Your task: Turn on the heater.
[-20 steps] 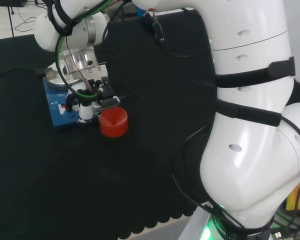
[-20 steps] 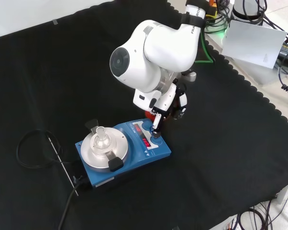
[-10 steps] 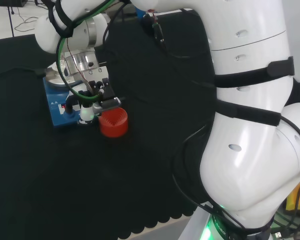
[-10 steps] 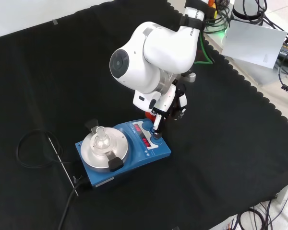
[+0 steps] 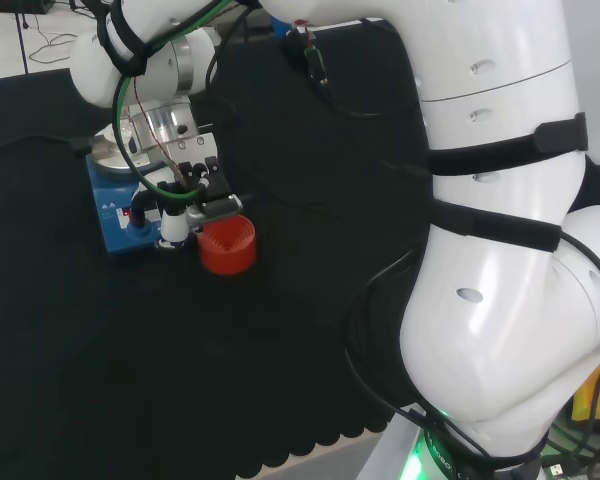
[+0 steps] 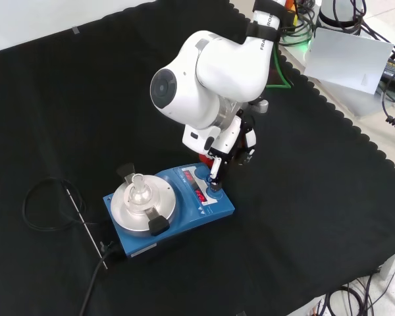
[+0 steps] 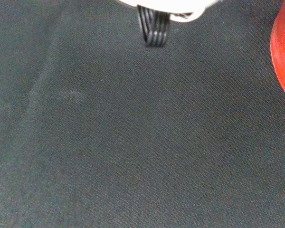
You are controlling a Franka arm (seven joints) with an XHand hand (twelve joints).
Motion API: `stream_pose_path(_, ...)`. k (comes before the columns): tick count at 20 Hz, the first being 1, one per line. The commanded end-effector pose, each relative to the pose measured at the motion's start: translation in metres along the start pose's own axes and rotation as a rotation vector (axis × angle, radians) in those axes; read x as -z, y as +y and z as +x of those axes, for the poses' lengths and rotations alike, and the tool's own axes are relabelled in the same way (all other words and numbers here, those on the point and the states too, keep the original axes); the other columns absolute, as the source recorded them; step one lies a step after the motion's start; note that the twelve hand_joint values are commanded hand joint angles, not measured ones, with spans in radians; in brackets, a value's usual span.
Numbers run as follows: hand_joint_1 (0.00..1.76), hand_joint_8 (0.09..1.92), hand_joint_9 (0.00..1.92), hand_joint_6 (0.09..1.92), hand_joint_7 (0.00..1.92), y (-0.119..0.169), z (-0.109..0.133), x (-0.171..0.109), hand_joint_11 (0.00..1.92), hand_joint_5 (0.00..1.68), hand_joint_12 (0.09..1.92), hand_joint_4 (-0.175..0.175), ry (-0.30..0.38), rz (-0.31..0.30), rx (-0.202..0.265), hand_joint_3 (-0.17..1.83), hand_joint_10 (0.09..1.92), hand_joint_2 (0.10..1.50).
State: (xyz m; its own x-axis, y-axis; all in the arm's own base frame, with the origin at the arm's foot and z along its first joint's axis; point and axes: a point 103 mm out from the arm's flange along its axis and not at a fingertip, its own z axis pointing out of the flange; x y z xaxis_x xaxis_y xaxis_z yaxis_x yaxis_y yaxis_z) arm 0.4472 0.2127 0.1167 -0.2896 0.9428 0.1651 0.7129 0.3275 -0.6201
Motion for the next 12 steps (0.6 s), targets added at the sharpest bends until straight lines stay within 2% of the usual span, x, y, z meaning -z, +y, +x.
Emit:
stream_pose_path(1,1.39,1.54,1.49,0.57,1.48,0.000,-0.001,-0.001,1.14,0.28,1.19,-0.045,-0.003,0.005,-0.004,0.95,1.32,0.73)
stream_pose_path(9,1.39,1.54,1.49,0.58,1.48,-0.002,-0.001,0.001,1.14,0.29,1.19,-0.046,0.004,-0.008,0.000,0.95,1.32,0.73)
stream_pose_path(12,1.39,1.54,1.49,0.59,1.48,-0.006,0.001,0.012,1.14,0.29,1.19,-0.047,0.006,-0.026,0.002,0.95,1.32,0.72)
